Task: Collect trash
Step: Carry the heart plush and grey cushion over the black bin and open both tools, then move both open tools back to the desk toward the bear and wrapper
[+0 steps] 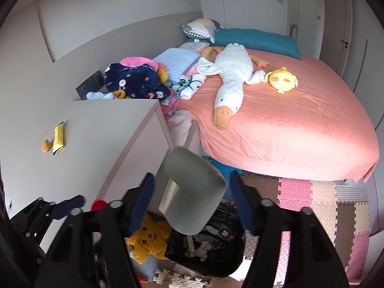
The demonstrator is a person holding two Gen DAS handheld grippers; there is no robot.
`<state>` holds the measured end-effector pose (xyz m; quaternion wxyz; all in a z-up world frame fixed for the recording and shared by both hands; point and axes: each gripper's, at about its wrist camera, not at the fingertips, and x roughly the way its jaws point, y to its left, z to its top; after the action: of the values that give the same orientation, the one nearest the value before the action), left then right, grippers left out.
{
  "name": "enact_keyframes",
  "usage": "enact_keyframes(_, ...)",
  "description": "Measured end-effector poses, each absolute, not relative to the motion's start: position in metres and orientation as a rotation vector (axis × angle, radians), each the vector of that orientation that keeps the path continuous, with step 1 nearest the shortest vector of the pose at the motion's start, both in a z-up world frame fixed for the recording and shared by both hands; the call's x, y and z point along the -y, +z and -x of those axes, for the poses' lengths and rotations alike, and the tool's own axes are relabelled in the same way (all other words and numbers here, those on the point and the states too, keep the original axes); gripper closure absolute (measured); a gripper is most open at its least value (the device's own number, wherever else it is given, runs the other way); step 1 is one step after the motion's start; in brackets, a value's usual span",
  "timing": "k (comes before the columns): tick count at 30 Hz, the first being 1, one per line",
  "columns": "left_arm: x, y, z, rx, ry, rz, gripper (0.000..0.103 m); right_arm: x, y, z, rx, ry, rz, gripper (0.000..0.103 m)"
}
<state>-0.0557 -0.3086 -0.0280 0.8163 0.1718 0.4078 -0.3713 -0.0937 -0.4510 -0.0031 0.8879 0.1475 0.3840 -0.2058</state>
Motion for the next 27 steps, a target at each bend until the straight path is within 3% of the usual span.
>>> enact_keyframes(1, 0.309, -0.027, 0.059, -0.847, -0.785, -0.377, 0.007, 0.454, -0.002, 0.096, -0.787, -0.473, -0.302, 0.016)
enact_keyframes(27, 0.254, -0.022, 0.029, -0.816, -0.700, -0.335, 0.007, 0.420, -0.011, 0.060, -0.777, -0.444, -0.292, 0.016)
